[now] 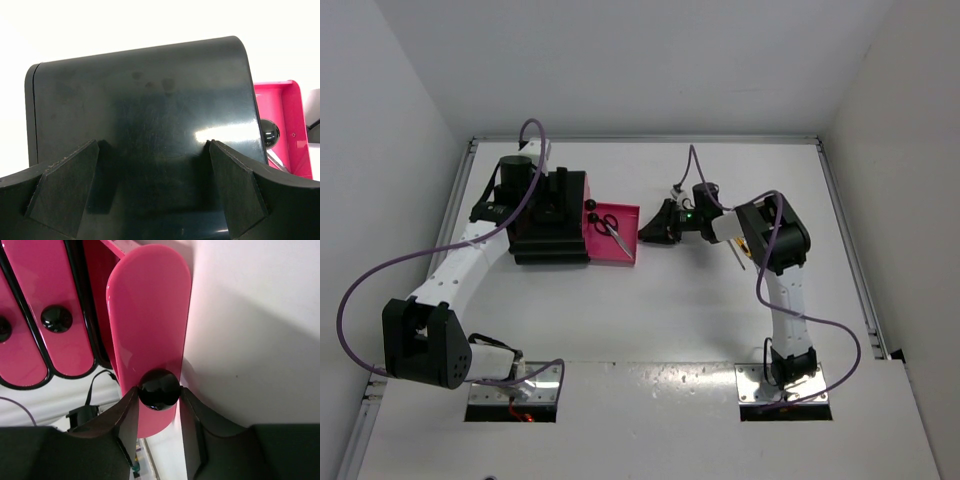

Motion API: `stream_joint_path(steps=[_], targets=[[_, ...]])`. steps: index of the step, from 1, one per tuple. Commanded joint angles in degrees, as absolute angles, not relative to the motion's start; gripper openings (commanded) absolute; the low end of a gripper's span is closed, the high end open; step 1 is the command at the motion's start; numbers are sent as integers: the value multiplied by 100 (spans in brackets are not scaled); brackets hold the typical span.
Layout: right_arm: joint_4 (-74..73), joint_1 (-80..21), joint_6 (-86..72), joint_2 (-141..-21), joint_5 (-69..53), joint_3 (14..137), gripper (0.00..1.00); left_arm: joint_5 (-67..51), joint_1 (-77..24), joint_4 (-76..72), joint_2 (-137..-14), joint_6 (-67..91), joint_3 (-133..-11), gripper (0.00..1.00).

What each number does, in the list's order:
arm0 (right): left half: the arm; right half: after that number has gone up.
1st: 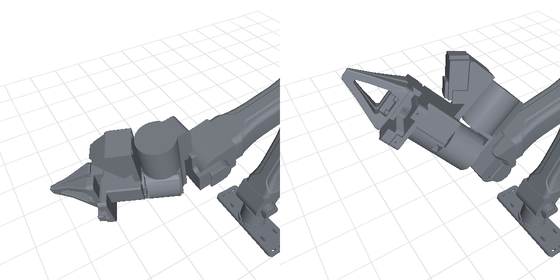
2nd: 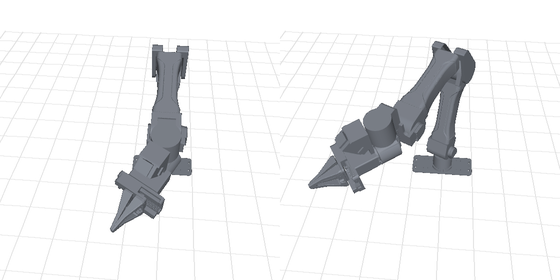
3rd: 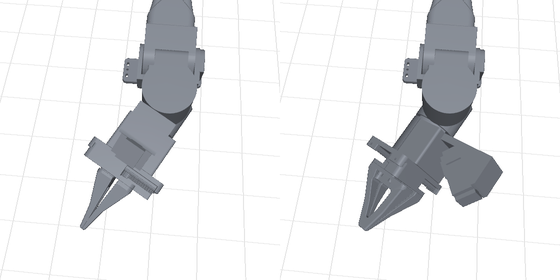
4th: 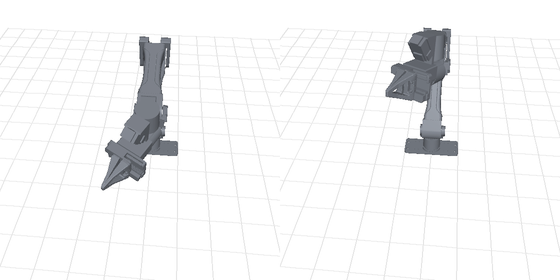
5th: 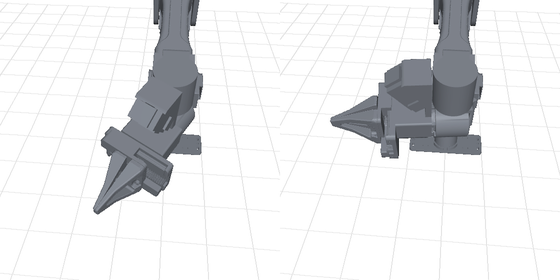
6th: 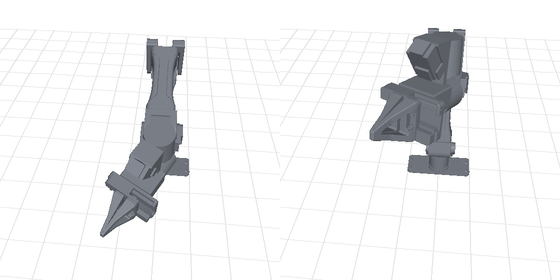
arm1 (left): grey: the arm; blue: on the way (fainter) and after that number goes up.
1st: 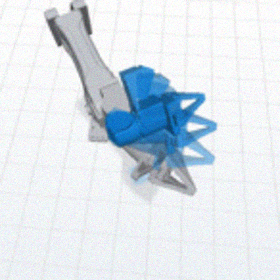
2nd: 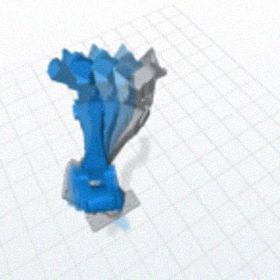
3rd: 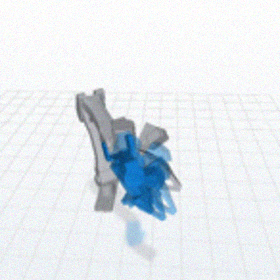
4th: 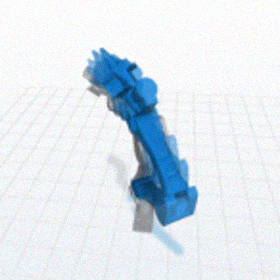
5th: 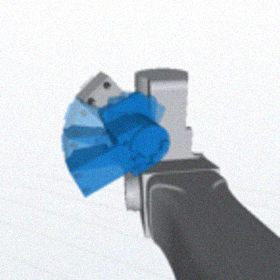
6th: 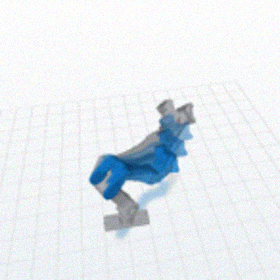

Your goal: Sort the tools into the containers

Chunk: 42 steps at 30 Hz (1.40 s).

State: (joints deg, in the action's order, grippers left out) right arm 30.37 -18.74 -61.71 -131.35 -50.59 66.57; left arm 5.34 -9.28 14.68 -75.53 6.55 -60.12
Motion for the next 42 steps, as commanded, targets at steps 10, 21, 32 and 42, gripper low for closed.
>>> stream_joint_path(steps=[10, 21, 32, 42], targets=[[3621, -2170, -6390, -13175, -5010, 7373, 24, 466, -853, 1714, -7629, 527, -5810, 100], [3691, -2548, -6565, -13543, -4904, 7787, 24, 413, -853, 1714, -7682, 527, -5757, 100], [3955, -2892, -7031, -13878, -4799, 8244, 24, 413, -853, 1661, -7682, 527, -5704, 100], [4130, -3059, -7285, -14255, -4799, 8648, 27, 360, -853, 1609, -7682, 527, -5651, 100]])
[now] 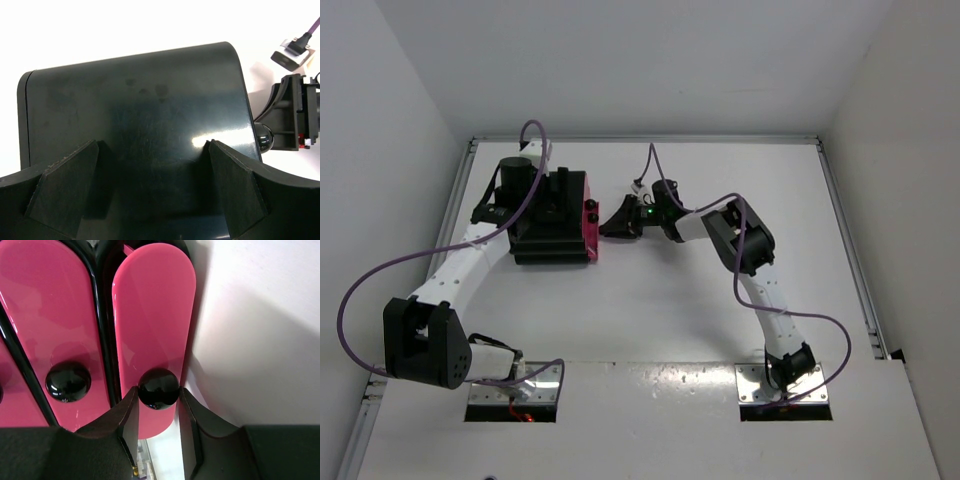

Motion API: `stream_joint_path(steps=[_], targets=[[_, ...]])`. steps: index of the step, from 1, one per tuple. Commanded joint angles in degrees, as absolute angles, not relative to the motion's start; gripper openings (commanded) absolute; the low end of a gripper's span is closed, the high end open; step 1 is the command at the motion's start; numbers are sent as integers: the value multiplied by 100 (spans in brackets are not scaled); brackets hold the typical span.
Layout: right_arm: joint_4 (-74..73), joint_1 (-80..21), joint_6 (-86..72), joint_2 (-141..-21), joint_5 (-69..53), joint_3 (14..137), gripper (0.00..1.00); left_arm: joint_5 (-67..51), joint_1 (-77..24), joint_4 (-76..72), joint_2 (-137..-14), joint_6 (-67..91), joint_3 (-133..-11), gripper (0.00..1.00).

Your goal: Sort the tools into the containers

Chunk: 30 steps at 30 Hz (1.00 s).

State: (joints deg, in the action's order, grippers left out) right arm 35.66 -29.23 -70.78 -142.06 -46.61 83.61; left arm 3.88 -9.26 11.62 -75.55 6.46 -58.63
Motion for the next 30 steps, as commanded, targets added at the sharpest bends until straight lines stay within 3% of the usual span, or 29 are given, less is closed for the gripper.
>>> stream_joint_path(steps=[1, 12, 23, 30], targets=[[4183, -3059, -7356, -14256, -4799, 8648, 28, 360, -853, 1608, -7743, 527, -5651, 100], [4342, -3217, -7532, -14432, -4799, 8877, 41, 360, -853, 1608, -7796, 527, -5599, 100], [4534, -3322, -7638, -14484, -4799, 8930, 46, 360, -853, 1608, -7796, 527, -5599, 100], [4790, -3190, -7690, -14072, -4799, 8220, 47, 360, -853, 1608, -7796, 527, -5599, 100]])
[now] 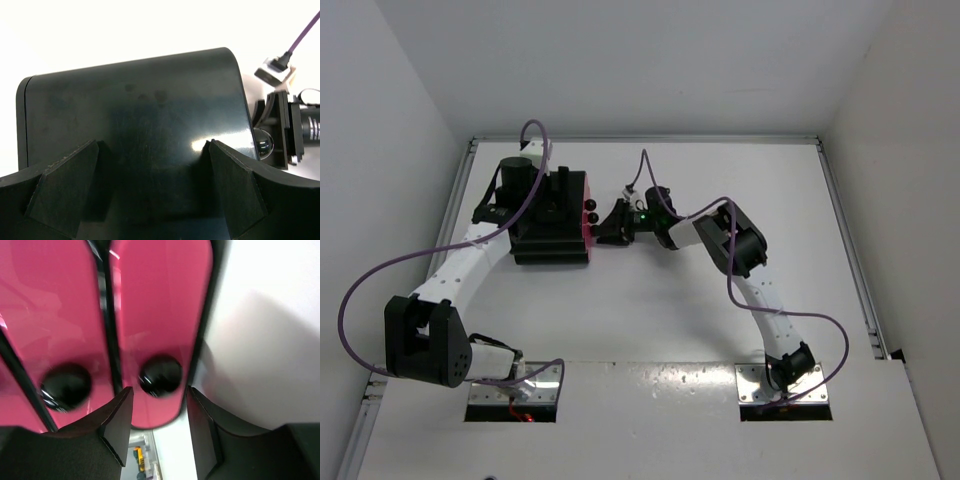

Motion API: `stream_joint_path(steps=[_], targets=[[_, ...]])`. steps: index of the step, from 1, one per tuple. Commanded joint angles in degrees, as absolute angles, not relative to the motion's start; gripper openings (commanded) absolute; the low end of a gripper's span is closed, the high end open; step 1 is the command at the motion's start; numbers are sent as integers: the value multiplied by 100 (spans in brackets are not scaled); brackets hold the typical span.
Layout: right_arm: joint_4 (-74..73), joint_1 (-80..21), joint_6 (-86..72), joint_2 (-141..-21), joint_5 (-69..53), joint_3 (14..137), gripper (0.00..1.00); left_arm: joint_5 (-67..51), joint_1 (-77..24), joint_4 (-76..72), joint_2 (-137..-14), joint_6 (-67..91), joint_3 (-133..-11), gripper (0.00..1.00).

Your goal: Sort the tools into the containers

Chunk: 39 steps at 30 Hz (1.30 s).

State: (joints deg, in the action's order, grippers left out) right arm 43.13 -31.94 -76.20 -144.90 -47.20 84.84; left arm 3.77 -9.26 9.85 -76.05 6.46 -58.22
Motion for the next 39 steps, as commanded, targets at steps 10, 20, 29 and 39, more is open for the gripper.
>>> stream_joint_path(steps=[10, 20, 29, 39], targets=[[4641, -2524, -7085, -12931, -5036, 6918, 49, 360, -853, 1608, -7690, 580, -5599, 100], [4938, -2461, -7468, -13042, -5159, 7355, 51, 308, -853, 1608, -7690, 580, -5599, 100], [5265, -2689, -8147, -13429, -5106, 7821, 53, 308, -853, 1556, -7690, 580, -5546, 100], [4993, -2856, -8279, -13887, -5054, 8657, 55, 246, -853, 1556, -7743, 580, -5546, 100]])
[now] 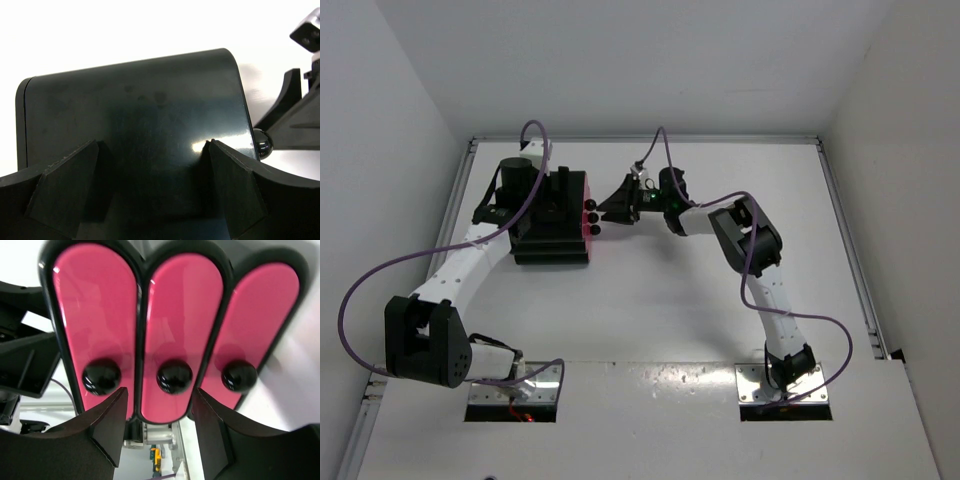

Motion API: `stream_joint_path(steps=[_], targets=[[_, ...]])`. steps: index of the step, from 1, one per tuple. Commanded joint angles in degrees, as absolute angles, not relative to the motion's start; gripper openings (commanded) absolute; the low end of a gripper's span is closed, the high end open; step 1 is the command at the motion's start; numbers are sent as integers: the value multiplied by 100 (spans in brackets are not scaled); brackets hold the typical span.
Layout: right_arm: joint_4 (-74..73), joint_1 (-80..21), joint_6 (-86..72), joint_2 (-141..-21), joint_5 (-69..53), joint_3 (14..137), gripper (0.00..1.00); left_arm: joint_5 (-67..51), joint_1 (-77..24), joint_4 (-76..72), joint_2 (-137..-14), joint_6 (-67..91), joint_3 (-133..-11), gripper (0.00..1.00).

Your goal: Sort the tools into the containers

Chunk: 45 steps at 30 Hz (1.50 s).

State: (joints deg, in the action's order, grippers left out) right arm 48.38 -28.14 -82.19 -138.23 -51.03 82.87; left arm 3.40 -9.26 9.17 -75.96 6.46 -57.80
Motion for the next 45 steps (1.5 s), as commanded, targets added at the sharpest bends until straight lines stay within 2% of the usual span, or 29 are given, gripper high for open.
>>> stream_joint_path(steps=[1, 23, 26, 27, 36, 45], targets=[[4992, -2856, -8279, -13956, -5054, 8736, 55, 246, -853, 1556, -7743, 580, -5546, 100], [4843, -3076, -8332, -14291, -4939, 9097, 48, 246, -853, 1503, -7796, 580, -5546, 100], [4843, -3076, -8332, -14353, -4939, 9167, 45, 246, -853, 1503, -7796, 580, -5546, 100], [4843, -3076, -8332, -14353, -4939, 9167, 40, 298, -853, 1503, -7796, 580, -5546, 100], [4948, -2963, -8227, -14090, -5053, 8773, 19, 299, -853, 1503, -7796, 580, -5546, 100], [5150, -2532, -8051, -13342, -5413, 7647, 18, 299, -853, 1503, -7796, 580, -5493, 100]])
